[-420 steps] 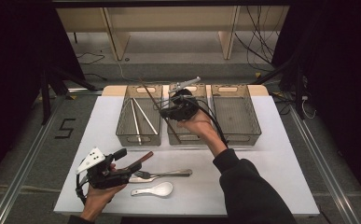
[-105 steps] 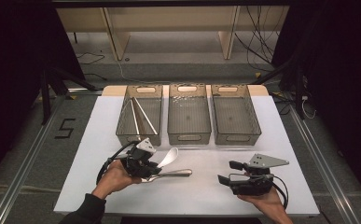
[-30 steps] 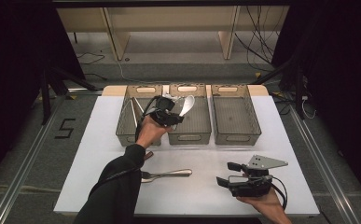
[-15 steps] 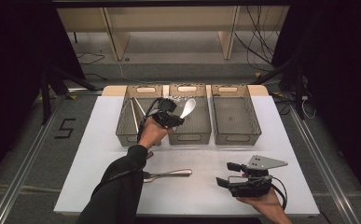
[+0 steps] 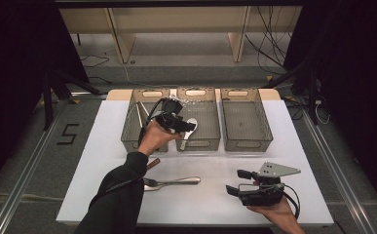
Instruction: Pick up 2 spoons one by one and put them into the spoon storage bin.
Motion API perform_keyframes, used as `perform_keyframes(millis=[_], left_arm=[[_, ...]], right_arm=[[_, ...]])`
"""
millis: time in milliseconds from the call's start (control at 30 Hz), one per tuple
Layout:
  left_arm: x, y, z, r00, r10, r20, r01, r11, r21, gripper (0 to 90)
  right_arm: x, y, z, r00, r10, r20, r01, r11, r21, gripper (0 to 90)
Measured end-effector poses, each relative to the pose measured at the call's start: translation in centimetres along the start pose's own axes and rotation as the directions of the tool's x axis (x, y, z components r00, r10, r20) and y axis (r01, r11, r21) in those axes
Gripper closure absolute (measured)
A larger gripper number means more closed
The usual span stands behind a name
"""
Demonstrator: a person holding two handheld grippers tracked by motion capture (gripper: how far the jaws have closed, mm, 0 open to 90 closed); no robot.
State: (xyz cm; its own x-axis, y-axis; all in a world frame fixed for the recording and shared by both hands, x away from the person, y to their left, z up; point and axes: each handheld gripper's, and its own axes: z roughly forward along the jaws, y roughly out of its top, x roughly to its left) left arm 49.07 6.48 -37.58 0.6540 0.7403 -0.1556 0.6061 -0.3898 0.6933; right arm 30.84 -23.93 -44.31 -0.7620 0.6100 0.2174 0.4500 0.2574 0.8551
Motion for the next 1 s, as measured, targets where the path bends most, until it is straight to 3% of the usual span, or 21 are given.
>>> perform_keyframes(millis=[233,467,667,1000], left_arm=[[0.2,-1.0,-2.2,1.0,-0.004,0.007,0.004,0.9996,-0.027,30.3],[0.7,-2.7,-4.1,0.9999,0.014,-0.004,-0.014,0.9999,-0.01,27.8],[0.8,-4.6,-5.6,0.9978,0.053,-0.039,-0.051,0.9978,0.042,26.4],[1.9,-7.4,-7.9,0.9971,0.045,-0.061,-0.043,0.9981,0.045,25.8]], right_arm=[[0.0,0.0,0.1,1.0,-0.001,-0.001,0.001,1.0,0.002,27.0],[0.1,0.0,0.0,1.0,0.001,-0.001,-0.001,1.0,-0.001,27.0],[0.1,0.0,0.0,1.0,0.005,0.0,-0.005,1.0,-0.001,27.0],[0.2,0.1,0.1,1.0,-0.001,-0.004,0.001,1.0,0.001,27.0]])
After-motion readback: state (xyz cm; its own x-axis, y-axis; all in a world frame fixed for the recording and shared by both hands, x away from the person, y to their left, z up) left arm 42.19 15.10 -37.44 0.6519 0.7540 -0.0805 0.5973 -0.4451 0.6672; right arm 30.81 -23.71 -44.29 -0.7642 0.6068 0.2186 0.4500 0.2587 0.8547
